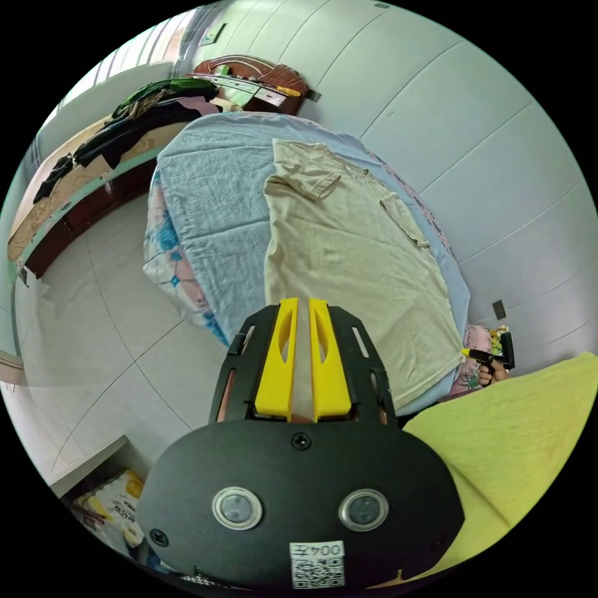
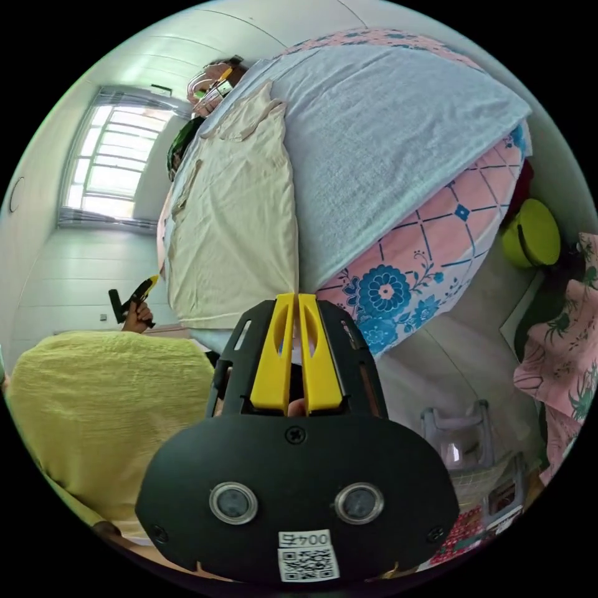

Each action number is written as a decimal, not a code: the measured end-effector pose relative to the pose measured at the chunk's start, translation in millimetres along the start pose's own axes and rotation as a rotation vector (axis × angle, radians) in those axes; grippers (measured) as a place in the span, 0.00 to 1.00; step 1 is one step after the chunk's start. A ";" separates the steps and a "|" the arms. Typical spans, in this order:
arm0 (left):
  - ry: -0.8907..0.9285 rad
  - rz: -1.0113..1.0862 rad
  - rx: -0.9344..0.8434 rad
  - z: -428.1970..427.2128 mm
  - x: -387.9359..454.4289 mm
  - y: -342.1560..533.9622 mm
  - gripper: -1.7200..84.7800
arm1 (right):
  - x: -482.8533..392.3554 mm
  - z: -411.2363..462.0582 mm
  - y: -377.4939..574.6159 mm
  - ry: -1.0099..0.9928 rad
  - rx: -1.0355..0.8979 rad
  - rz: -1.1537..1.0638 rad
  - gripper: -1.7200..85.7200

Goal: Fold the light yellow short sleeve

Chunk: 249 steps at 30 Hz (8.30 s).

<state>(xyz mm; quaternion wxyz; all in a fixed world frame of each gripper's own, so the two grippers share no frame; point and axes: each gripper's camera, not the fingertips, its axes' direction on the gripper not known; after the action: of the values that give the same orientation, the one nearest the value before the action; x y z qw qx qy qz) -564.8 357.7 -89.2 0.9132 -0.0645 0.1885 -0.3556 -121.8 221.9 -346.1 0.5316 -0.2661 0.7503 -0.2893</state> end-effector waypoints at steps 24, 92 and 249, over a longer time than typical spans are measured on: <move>0.123 0.139 -0.159 13.6 -64.0 183.6 0.19 | -239.1 131.4 87.8 0.523 -0.158 -0.805 0.12; 0.064 0.035 -0.067 66.3 -173.1 67.5 0.03 | -174.4 190.1 -41.0 0.429 -0.090 -0.363 0.07; -0.130 0.239 -0.175 69.0 -122.3 -116.1 0.03 | -288.1 441.1 -112.9 0.641 -0.304 -0.546 0.02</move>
<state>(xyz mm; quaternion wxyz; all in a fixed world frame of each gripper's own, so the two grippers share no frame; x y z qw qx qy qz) -693.2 353.3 40.1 0.9501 -0.1437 0.1656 -0.2220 392.8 280.9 -197.7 0.1311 -0.4263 0.8135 -0.3733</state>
